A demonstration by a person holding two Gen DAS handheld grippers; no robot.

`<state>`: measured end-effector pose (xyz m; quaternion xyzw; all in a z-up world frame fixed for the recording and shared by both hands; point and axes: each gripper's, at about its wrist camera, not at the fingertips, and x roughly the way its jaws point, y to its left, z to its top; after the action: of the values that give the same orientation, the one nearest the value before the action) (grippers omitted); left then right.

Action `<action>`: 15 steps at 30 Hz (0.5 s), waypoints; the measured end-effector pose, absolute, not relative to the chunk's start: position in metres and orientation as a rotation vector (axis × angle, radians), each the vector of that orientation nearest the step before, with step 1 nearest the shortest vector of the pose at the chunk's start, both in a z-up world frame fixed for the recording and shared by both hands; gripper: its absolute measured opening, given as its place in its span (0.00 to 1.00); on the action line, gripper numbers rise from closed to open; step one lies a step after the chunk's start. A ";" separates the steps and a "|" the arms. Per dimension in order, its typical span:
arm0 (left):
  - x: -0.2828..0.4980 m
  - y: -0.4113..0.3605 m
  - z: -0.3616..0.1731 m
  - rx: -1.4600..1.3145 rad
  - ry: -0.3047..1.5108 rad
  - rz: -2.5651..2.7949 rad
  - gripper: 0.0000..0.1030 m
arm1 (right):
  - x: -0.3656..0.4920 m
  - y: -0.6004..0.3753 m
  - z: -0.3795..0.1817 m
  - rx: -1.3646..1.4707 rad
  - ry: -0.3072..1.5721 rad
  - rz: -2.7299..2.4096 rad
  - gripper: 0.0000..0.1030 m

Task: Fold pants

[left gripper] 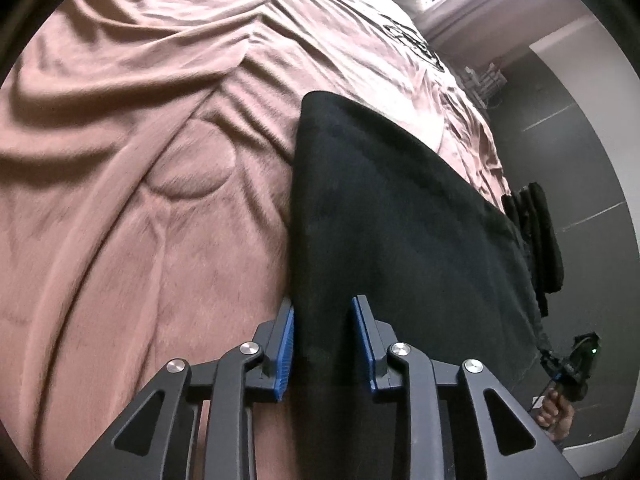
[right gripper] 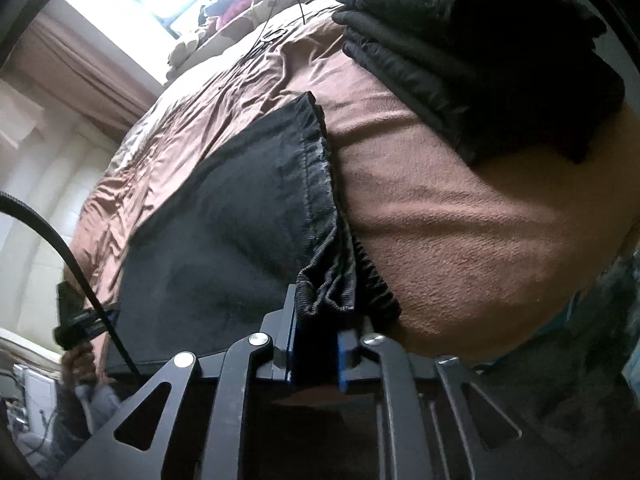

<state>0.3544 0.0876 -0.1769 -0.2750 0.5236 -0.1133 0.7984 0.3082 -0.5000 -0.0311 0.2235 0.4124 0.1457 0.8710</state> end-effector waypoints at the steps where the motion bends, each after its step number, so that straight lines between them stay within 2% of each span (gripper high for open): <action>1: 0.357 0.089 -0.175 -0.589 1.118 -0.250 0.29 | 0.306 -0.503 -0.027 0.466 0.851 0.300 0.24; 2: 0.360 0.092 -0.173 -0.589 1.105 -0.258 0.29 | 0.303 -0.505 -0.022 0.451 0.836 0.288 0.27; 4: 0.366 0.095 -0.171 -0.587 1.091 -0.261 0.29 | 0.299 -0.512 -0.013 0.434 0.799 0.276 0.49; 6: 0.373 0.098 -0.173 -0.600 1.096 -0.260 0.29 | 0.296 -0.519 -0.005 0.439 0.768 0.278 0.57; 15: 0.380 0.099 -0.184 -0.665 1.157 -0.282 0.29 | 0.344 -0.509 -0.008 0.389 0.830 0.322 0.57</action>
<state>0.3797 0.0991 -0.1836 -0.3071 0.5346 -0.1303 0.7765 0.3435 -0.5093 -0.0077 0.1870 0.3986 0.1549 0.8844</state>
